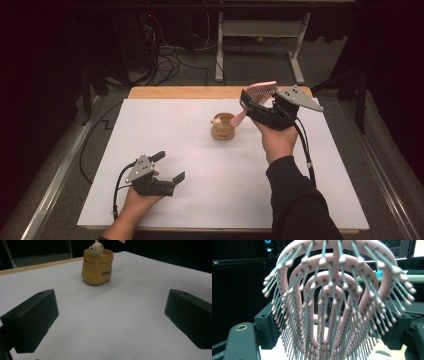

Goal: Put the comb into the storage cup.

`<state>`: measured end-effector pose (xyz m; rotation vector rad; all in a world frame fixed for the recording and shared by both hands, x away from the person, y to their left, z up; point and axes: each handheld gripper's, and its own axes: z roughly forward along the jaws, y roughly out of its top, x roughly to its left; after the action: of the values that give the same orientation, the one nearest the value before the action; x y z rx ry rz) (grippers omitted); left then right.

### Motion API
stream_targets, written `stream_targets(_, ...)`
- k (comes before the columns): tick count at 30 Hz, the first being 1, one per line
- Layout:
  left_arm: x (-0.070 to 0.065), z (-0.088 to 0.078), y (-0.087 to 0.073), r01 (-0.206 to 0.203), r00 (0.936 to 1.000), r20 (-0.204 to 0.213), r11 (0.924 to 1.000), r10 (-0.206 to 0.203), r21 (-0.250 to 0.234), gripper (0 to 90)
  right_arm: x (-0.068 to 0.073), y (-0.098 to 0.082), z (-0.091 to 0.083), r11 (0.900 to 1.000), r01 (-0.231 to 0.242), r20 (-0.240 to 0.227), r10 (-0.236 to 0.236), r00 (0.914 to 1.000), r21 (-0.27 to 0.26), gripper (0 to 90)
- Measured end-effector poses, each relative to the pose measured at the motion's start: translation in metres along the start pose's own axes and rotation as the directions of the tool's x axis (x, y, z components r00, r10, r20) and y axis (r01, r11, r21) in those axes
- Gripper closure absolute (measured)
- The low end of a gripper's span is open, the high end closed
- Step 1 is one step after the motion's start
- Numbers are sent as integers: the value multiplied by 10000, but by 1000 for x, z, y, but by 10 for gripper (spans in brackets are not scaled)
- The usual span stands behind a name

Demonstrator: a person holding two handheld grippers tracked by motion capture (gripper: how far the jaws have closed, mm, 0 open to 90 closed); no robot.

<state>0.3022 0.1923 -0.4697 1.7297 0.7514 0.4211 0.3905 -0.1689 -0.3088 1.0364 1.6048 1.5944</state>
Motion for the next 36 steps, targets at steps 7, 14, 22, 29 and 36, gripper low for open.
stream_targets(7, -1, 2, -1, -52, 10000, 33, 9999, 52, 105, 0, 4, 0, 7, 10000, 61, 43, -61, 10000, -62, 205)
stream_targets(14, -1, 2, -1, -19, 9999, 131, 9999, 17, 122, 0, 3, -4, 22, 10000, -4, 93, 3, 10000, 93, 205)
stream_targets(22, -2, 0, 0, 2, 9998, 180, 10000, -3, 57, 0, 2, -10, 35, 9997, -28, 191, 23, 9998, 262, 205)
stream_targets(29, -2, 1, -1, -51, 9998, 197, 9999, 49, 93, 0, -1, -15, 44, 9994, -144, 227, 136, 9996, 330, 205)
stream_targets(36, -2, 2, -1, -24, 9997, 225, 9999, 21, 154, 0, -1, -20, 51, 9987, -206, 198, 197, 9996, 474, 204)
